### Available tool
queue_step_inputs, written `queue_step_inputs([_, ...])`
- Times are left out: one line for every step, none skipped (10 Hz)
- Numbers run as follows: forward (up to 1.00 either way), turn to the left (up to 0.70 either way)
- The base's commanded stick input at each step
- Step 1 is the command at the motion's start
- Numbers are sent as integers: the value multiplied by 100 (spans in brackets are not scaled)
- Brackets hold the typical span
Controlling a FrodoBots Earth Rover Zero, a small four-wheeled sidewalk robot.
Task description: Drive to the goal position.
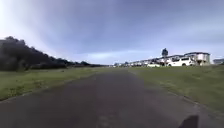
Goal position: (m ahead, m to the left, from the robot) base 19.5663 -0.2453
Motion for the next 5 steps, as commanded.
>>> queue_step_inputs([100, 0])
queue_step_inputs([100, 0])
queue_step_inputs([100, 0])
queue_step_inputs([100, 0])
queue_step_inputs([100, 0])
